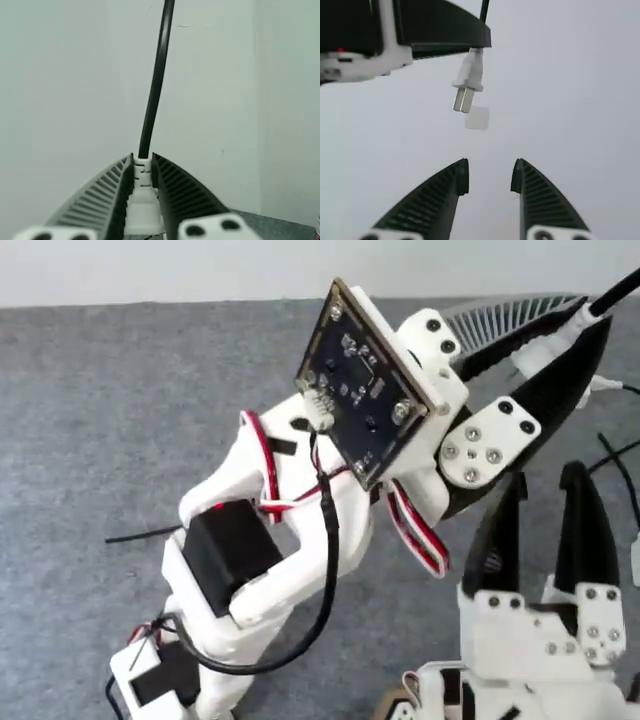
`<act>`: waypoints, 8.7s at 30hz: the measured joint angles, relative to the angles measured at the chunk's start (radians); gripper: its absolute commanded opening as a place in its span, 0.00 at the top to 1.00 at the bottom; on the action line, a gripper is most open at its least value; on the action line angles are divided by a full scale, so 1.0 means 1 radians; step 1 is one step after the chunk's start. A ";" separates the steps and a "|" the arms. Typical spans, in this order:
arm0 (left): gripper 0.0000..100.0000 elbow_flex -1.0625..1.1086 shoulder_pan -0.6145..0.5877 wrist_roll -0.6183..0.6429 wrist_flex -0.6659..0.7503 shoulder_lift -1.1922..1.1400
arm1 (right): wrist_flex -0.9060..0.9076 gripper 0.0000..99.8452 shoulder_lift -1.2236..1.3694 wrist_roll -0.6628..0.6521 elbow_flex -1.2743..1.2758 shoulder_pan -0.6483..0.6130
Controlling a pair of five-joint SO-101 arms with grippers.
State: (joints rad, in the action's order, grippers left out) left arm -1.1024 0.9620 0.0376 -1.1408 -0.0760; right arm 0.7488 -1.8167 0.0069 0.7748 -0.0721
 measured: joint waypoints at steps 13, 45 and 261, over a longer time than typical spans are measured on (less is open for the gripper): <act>0.99 0.051 -0.135 0.003 -0.206 -0.011 | 0.051 0.84 -0.002 -0.106 0.018 0.002; 0.99 -0.015 0.316 0.003 -0.267 0.037 | -0.448 0.84 0.198 -0.206 0.552 -0.072; 0.99 -0.011 0.296 -0.114 -0.269 0.021 | -0.064 0.84 0.005 -0.176 0.377 -0.069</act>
State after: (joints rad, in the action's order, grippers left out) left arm -1.1132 1.2582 -0.0760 -1.4093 -0.0545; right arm 0.6843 -1.8121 -0.1695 1.1523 -0.1412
